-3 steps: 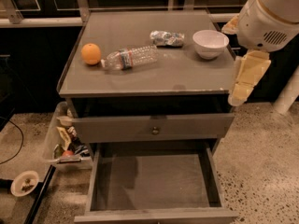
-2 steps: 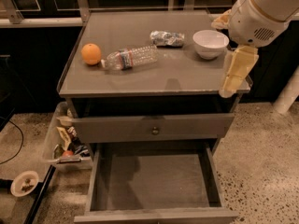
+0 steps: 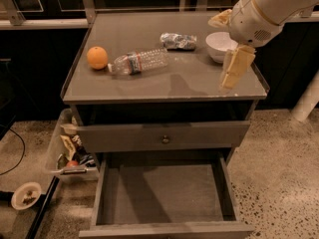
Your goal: Place water bottle into middle drawer
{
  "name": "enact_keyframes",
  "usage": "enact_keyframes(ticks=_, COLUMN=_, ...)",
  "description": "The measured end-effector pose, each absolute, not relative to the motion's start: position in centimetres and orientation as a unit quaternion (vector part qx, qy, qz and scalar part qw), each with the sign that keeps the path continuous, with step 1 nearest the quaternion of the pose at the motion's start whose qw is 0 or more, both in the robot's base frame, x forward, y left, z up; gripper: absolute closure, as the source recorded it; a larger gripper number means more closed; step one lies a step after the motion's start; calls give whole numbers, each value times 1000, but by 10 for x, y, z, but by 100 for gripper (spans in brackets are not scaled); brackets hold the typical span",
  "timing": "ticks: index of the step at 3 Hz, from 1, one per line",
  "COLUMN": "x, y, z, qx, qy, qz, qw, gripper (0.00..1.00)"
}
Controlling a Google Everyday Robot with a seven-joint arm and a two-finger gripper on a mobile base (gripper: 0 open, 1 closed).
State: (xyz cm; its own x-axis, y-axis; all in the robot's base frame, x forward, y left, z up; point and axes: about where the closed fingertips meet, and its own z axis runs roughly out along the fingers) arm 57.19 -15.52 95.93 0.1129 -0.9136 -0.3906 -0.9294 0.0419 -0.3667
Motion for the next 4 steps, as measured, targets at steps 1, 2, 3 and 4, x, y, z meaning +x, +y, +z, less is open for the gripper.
enact_keyframes(ticks=1, x=584, y=-138, z=954, qx=-698, qy=650, qz=47, qw=298, gripper=0)
enact_keyframes(ticks=2, x=584, y=-138, z=954, qx=-698, qy=650, qz=47, qw=298, gripper=0)
enact_keyframes(ticks=3, x=589, y=-130, z=949, qx=-705, qy=633, qz=68, qw=313, gripper=0)
enact_keyframes(ticks=4, x=607, y=-102, z=936, qx=-735, qy=568, qz=138, qw=344, gripper=0)
